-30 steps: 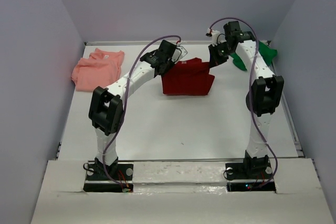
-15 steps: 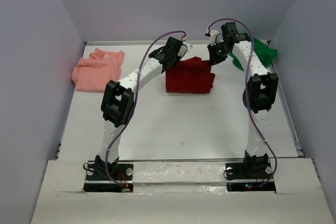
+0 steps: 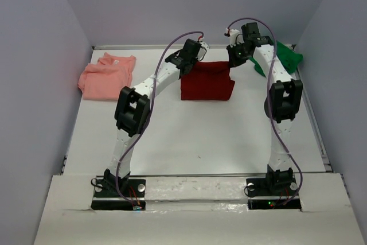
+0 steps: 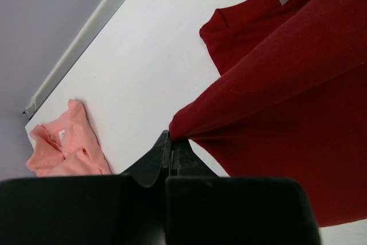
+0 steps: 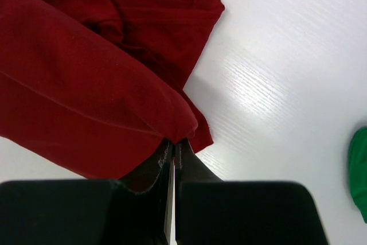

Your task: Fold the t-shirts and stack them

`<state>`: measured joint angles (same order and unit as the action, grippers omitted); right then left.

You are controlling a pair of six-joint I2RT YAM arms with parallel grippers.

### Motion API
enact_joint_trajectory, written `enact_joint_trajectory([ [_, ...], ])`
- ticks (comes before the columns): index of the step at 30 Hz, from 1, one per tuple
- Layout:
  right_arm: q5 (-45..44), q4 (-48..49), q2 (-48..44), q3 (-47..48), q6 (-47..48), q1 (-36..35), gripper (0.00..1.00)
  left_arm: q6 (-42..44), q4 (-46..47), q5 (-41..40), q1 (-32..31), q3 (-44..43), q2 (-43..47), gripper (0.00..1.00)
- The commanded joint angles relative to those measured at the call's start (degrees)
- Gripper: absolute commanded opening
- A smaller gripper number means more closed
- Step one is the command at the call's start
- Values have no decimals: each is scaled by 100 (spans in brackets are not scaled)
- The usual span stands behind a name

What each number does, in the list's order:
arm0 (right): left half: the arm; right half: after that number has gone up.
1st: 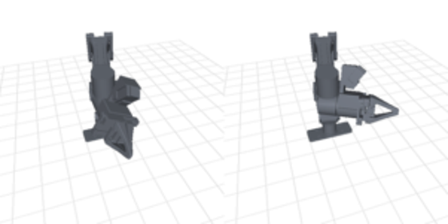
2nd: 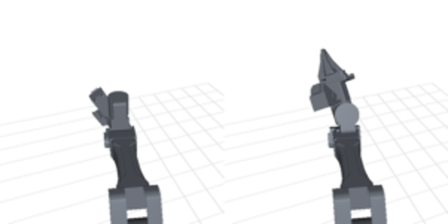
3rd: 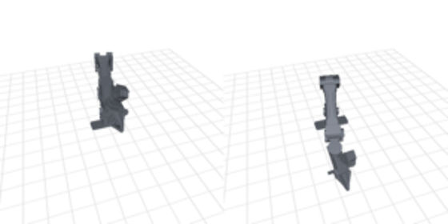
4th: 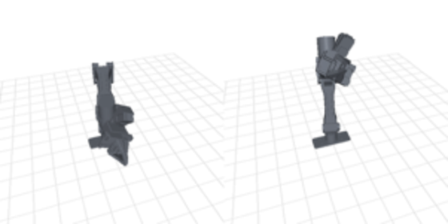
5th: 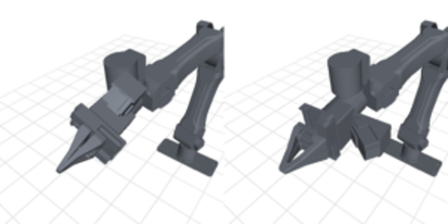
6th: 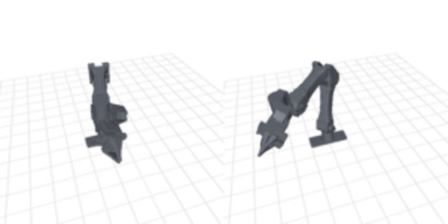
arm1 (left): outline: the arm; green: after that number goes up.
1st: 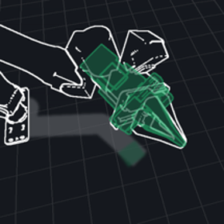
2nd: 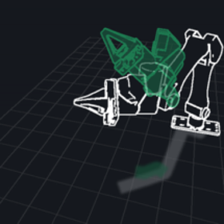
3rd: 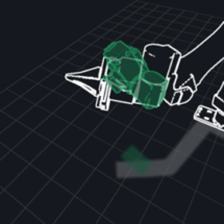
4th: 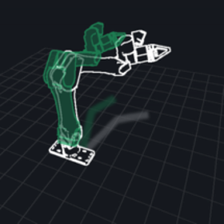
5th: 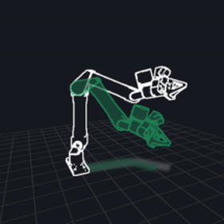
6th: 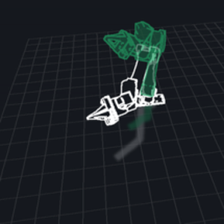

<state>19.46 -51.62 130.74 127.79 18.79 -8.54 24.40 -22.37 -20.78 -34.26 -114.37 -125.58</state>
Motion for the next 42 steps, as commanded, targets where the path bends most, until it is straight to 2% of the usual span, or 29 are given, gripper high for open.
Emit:
enact_joint_trajectory([
  [1,-180,529,83,159,-86,62,0,-94,198,-146,34,81,51,0],
  [11,-338,846,505,273,-95,62,0,73,514,-304,51,-15,-300,0],
  [26,-865,1382,874,466,-112,62,0,196,742,-594,77,-1236,-1398,0],
  [35,-944,1400,1182,668,-191,62,0,495,1138,-1077,69,-1263,-1575,0],
  [36,-944,1400,1200,669,-191,62,2,495,1182,-1104,69,-1255,-1584,4],
  [37,-962,1391,1208,669,-191,62,19,521,1200,-1122,69,-1255,-1610,15],
  [39,-971,1391,1226,677,-200,62,37,548,1313,-1235,69,-1255,-1636,18],
  [40,-988,1400,1226,669,-191,62,53,565,1349,-1279,60,-1263,-1671,19],
  [42,-988,1400,1191,651,-165,62,65,697,1551,-1550,25,-1237,-1707,24],
])
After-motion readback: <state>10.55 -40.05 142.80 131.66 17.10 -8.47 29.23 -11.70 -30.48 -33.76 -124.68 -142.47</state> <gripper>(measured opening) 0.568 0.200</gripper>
